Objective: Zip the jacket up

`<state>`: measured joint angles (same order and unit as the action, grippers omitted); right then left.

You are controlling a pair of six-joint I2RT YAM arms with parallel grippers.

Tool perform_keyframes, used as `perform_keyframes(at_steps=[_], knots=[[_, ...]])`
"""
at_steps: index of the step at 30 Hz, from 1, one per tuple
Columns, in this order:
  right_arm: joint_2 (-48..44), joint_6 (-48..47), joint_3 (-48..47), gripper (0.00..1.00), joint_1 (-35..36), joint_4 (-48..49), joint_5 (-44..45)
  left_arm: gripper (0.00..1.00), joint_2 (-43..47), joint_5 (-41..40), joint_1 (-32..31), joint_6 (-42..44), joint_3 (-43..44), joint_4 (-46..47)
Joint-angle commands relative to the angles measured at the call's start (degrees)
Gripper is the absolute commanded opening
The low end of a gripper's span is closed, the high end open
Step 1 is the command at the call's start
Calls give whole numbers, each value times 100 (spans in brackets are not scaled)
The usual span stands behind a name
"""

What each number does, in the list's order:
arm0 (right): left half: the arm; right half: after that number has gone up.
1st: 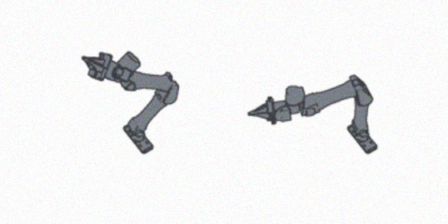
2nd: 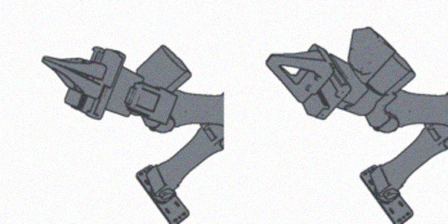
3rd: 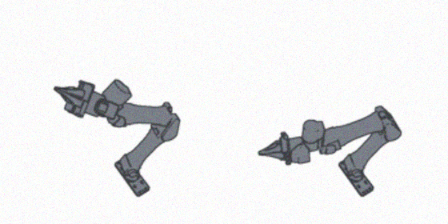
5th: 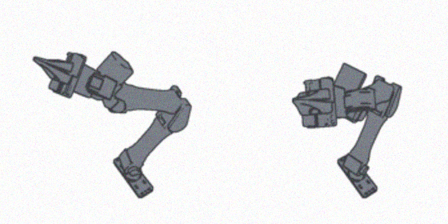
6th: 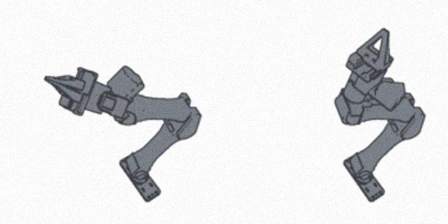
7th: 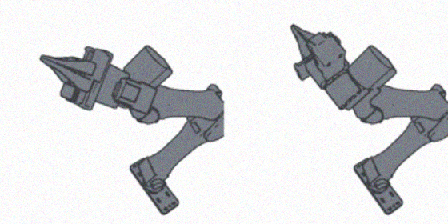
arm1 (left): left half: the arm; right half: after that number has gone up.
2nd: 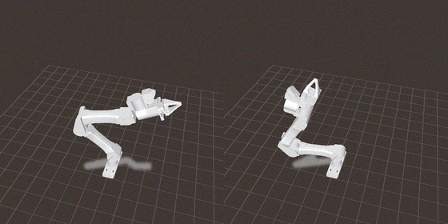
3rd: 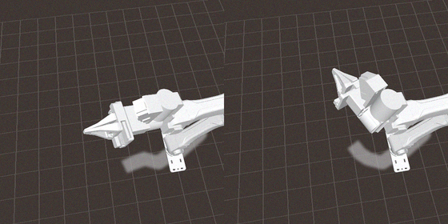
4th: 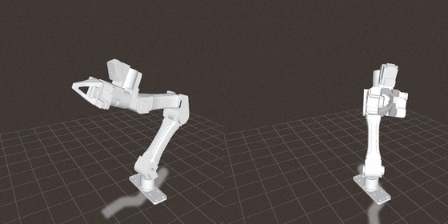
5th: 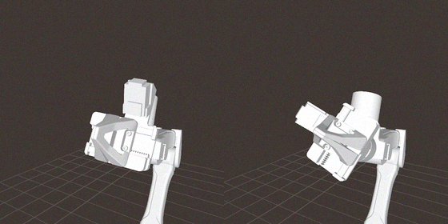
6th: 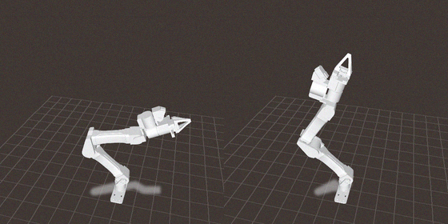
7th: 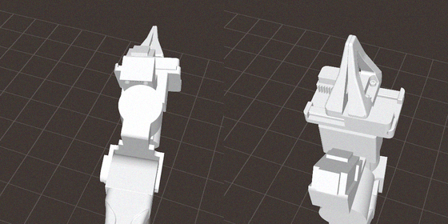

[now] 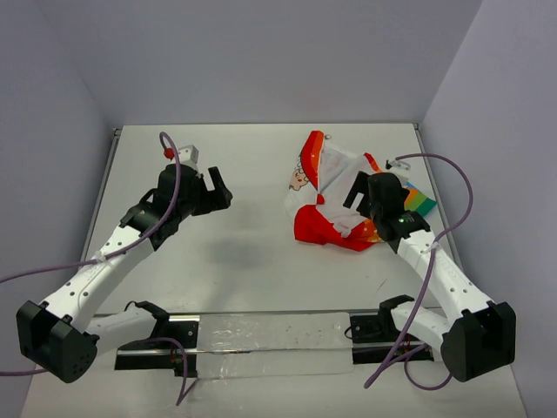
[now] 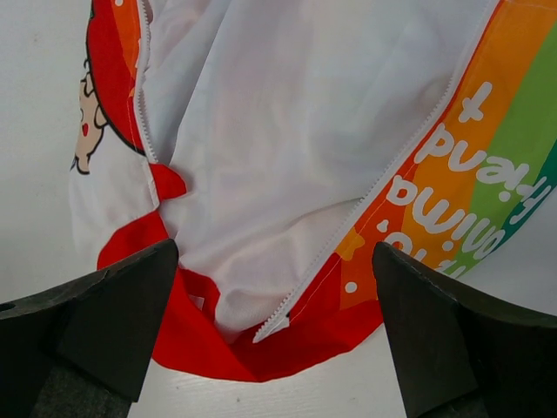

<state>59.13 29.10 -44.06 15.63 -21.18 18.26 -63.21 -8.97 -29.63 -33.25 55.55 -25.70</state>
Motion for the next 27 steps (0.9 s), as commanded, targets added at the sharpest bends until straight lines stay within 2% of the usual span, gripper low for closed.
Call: perform_keyframes(at_steps=[1,8,12,17,21,23,24,26,27], knots=[[-35,66,64,100,56,169,-149,99,153,49,-19,-98,235,232],[8,-25,58,100,210,263,-489,99,163,225,-17,-257,57,388],[265,-132,23,100,543,306,-532,99,139,332,-18,-316,16,353],[1015,-165,-165,100,1081,318,-625,99,204,275,-24,-340,-86,313],[1985,-43,-324,99,1470,412,-737,99,189,273,-17,-342,-71,261],[2359,49,-431,86,1665,450,-766,99,186,230,-17,-333,-63,216],[2483,85,-487,71,1754,452,-765,99,197,210,-17,-326,-62,185],[2492,65,-605,10,2060,479,-781,99,217,102,-17,-304,-41,84],[2376,0,-656,0,2293,544,-783,99,239,24,-17,-296,-27,40]])
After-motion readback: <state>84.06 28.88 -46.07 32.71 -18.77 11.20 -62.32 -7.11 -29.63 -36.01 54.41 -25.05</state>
